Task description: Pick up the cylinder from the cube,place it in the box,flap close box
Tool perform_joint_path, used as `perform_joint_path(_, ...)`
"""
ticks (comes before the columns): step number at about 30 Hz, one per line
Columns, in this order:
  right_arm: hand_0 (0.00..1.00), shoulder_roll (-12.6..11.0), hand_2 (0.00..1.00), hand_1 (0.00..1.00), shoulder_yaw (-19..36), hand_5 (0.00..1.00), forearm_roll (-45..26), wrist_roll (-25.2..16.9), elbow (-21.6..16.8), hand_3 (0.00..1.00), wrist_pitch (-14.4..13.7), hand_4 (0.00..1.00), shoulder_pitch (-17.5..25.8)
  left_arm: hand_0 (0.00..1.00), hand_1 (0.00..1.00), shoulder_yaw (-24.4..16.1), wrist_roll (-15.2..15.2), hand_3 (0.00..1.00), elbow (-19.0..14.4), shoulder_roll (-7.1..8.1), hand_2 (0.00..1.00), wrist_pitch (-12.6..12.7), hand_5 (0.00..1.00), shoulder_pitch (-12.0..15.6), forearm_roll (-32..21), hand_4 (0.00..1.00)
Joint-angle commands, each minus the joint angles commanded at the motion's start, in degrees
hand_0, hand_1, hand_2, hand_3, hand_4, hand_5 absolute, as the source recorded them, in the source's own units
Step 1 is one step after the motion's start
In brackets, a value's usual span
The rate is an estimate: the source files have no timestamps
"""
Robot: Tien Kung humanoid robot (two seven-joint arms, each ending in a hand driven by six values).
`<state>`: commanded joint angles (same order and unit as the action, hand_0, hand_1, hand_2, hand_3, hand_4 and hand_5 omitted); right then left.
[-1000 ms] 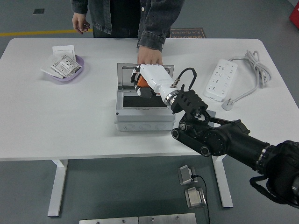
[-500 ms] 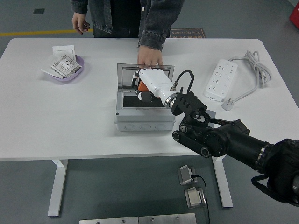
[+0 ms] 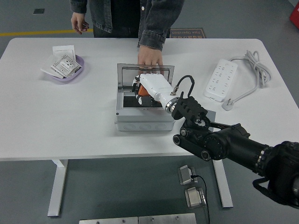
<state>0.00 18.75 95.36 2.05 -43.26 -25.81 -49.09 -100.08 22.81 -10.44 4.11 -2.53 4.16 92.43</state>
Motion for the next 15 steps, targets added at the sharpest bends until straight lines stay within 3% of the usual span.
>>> perform_joint_path(9,0.002,0.0,0.265,0.087,-0.07,0.056,-1.76,-1.0,0.42,0.252,-0.41,0.066,0.29,0.65,0.667,-0.14,-0.05,0.643,0.02,-0.03,0.596,-0.02,0.409,-0.12,0.23,0.717)
perform_joint_path(15,0.002,0.0,0.267,0.088,0.79,0.059,-4.86,-3.54,0.83,0.254,1.47,0.07,0.79,0.65,0.666,-0.2,-0.16,0.642,0.06,-0.1,0.596,-0.07,0.407,-0.28,0.45,0.716)
